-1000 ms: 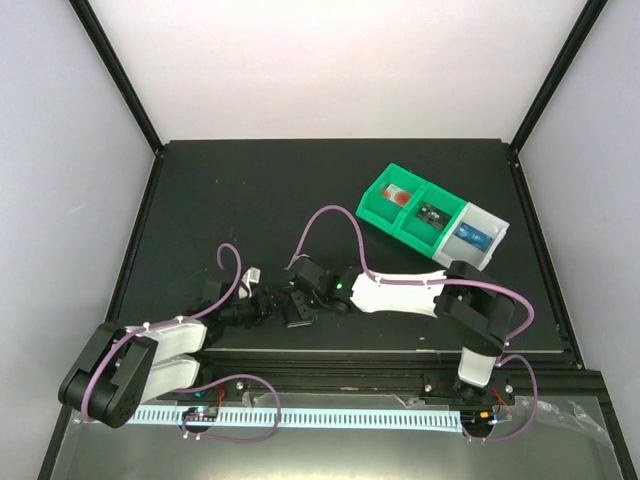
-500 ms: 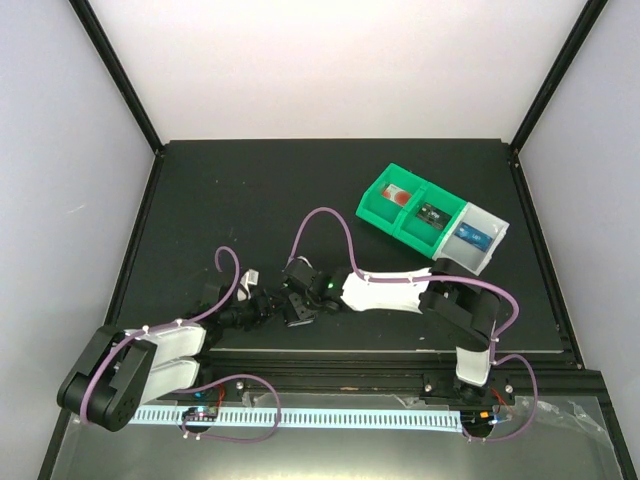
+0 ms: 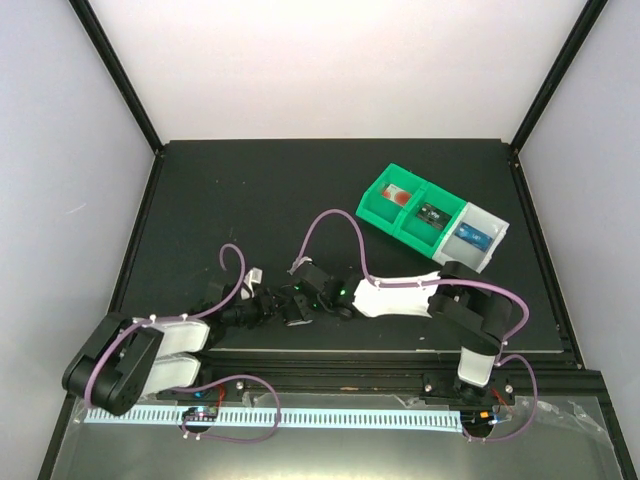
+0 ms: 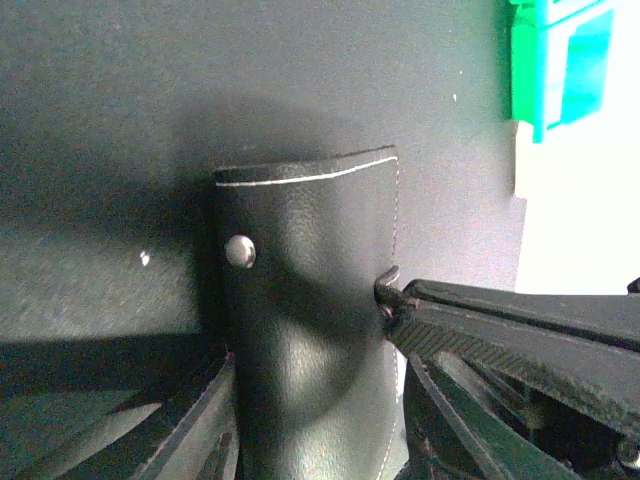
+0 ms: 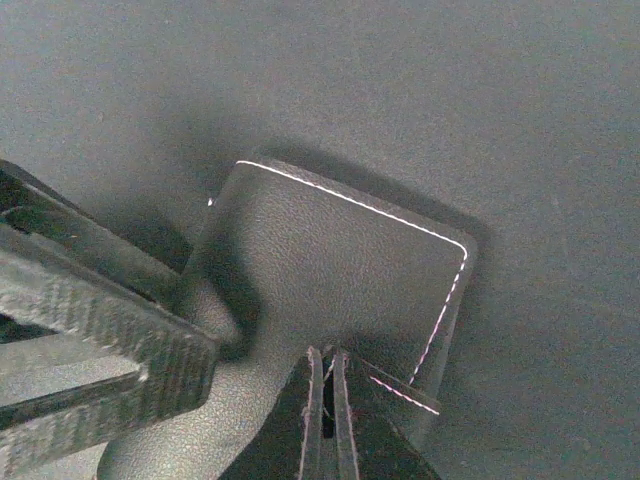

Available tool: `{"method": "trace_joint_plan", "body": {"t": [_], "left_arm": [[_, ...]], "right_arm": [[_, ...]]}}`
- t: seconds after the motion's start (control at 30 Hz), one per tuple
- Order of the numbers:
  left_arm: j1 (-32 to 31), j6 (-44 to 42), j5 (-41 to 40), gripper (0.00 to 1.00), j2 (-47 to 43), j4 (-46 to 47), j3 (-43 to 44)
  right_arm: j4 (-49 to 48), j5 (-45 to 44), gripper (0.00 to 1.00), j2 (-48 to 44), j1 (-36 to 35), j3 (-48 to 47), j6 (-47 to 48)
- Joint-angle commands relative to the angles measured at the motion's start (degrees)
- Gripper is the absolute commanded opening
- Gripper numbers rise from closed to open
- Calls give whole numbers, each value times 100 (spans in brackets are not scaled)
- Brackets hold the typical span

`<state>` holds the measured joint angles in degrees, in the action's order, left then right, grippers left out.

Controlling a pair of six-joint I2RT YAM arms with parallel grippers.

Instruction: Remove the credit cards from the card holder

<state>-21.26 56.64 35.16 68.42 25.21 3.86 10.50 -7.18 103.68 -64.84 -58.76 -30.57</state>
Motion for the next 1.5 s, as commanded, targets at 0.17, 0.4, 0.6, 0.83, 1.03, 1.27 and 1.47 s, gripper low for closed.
{"method": "trace_joint_plan", "body": {"t": [0.17, 0.4, 0.6, 0.83, 1.03, 1.27, 1.47], "left_arm": [[-275, 92, -268, 29, 1337, 692, 150], [-352, 180, -302, 2, 1700, 1156, 7], [-357, 31, -502, 2, 1443, 789, 9], [-375, -47, -574, 2, 1340, 565, 44], [-392, -50, -590, 2, 1341, 538, 45], [-397, -160, -641, 31, 956, -28, 179], [-397, -596, -1391, 59, -479, -2076, 802]], "right_arm": [[-675, 227, 1, -248, 42, 607, -210], [-645, -108, 1, -535, 113, 895, -238], [-584, -342, 1, -766, 331, 1222, -272], [-631, -440, 1, -942, 432, 1461, -308], [-598, -499, 1, -964, 446, 1503, -318], [-559, -569, 1, -1253, 525, 1640, -323], [-799, 23, 1, -1714, 529, 1858, -453]]}}
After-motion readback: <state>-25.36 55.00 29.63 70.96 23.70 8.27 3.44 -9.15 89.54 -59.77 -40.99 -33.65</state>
